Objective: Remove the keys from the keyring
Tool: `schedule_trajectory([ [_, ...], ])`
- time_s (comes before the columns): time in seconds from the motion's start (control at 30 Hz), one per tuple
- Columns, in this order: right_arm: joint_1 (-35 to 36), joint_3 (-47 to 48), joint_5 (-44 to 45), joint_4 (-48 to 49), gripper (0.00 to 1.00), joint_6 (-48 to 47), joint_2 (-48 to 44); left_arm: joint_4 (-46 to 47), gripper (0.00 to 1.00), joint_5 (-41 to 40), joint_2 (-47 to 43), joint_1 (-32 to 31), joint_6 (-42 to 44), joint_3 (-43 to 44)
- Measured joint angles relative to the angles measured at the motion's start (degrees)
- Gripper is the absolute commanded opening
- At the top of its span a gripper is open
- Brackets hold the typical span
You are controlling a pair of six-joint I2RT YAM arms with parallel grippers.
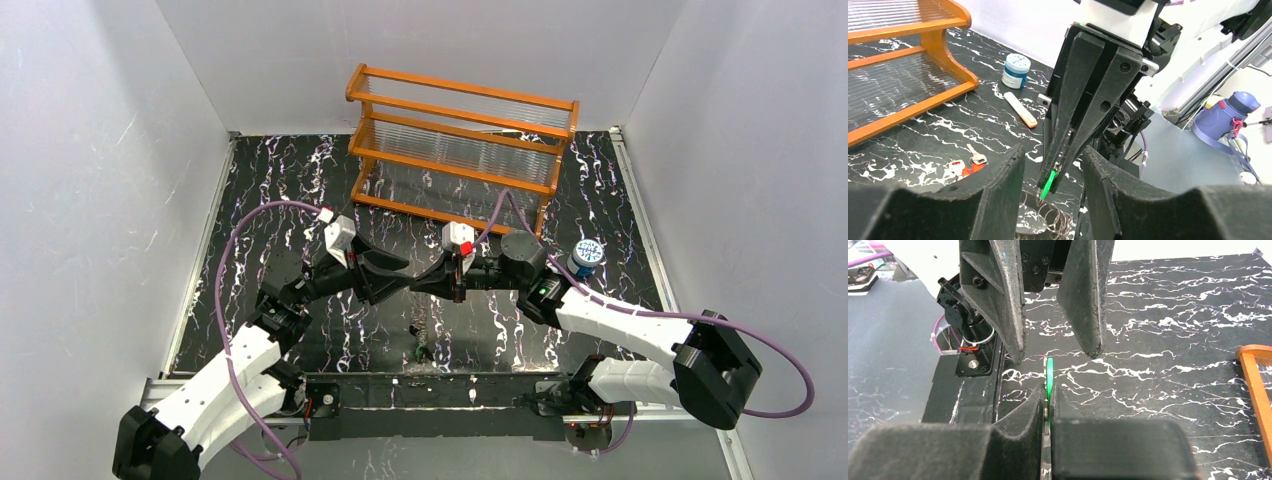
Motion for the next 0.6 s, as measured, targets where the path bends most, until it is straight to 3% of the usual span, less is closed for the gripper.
schedule_trajectory([
  [0.13,0.0,-0.8,0.7,2.0,0.01,2.4,0.0,2.3,0.34,-0.2,0.5,0.0,-2.3,-0.8],
  [0.6,-1.4,-2.1,5.3,9.1,0.01,11.5,0.0,11.7,0.33,-4.3,3.5,0.0,-9.3,-3.5],
])
